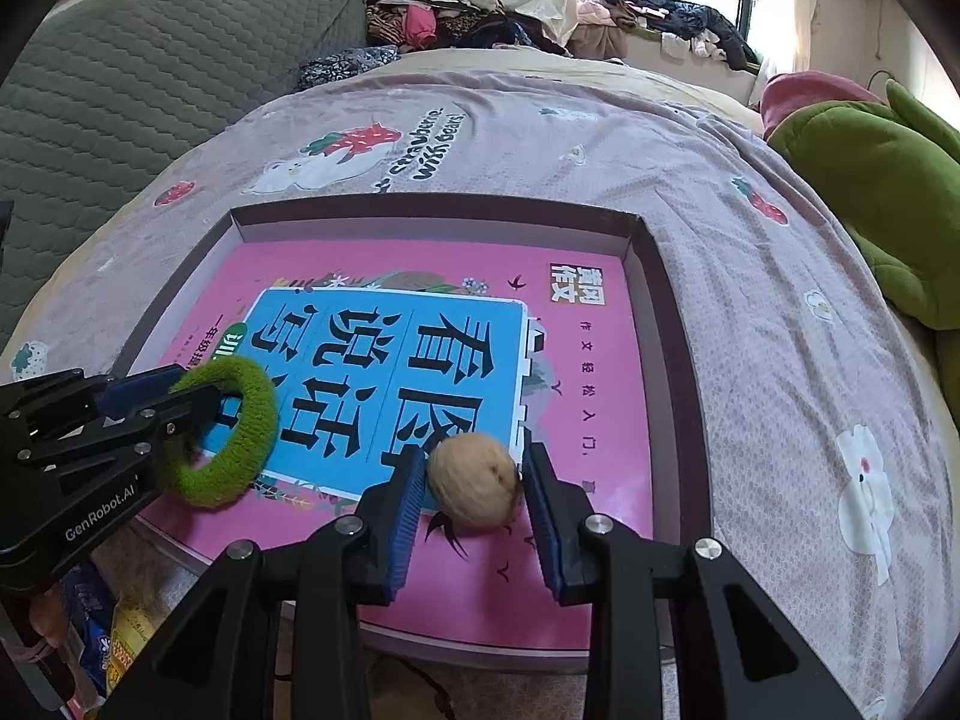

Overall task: Organize objects
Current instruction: 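Lower and open the left gripper releasing the ring while the right gripper releases the walnut in the tray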

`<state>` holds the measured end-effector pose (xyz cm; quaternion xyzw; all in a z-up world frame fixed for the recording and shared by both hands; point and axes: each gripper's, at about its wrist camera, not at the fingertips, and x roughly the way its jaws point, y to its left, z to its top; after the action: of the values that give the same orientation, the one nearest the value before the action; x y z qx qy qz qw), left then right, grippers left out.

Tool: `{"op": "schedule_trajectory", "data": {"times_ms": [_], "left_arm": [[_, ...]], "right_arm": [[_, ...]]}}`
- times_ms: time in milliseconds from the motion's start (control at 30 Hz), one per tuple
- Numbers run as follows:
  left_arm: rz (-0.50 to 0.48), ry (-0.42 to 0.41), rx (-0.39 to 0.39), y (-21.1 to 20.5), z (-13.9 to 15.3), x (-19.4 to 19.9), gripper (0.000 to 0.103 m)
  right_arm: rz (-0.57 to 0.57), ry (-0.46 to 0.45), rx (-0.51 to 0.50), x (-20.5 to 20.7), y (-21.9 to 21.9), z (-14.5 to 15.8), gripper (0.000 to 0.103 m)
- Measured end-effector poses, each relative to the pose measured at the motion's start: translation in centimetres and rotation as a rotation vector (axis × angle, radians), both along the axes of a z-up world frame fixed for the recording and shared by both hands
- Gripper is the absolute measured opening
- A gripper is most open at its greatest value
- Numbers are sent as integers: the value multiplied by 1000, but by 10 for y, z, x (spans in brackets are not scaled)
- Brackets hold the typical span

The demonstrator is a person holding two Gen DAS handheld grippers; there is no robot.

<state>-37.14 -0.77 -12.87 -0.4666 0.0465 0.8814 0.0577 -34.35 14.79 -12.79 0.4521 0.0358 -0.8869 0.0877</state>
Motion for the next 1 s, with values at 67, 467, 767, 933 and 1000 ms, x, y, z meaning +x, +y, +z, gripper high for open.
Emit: {"op": "schedule_trajectory", "data": {"times_ms": [67, 467, 767, 933, 1000], "left_arm": [[-6, 8, -12, 2, 1, 1, 30], [-3, -4, -1, -1, 2, -1, 37], [-23, -4, -6, 4, 6, 3, 55], [-18, -12, 11, 1, 13, 5, 55], [-16, -5, 15, -1, 19, 7, 56]], "right_arm": [[-1, 0, 1, 0, 0, 0, 34], [-2, -7, 8, -1, -2, -1, 40], [-18, 3, -12, 1, 6, 9, 45], [-20, 20, -14, 5, 6, 20, 45], [-20, 29, -23, 7, 6, 26, 45]]}}
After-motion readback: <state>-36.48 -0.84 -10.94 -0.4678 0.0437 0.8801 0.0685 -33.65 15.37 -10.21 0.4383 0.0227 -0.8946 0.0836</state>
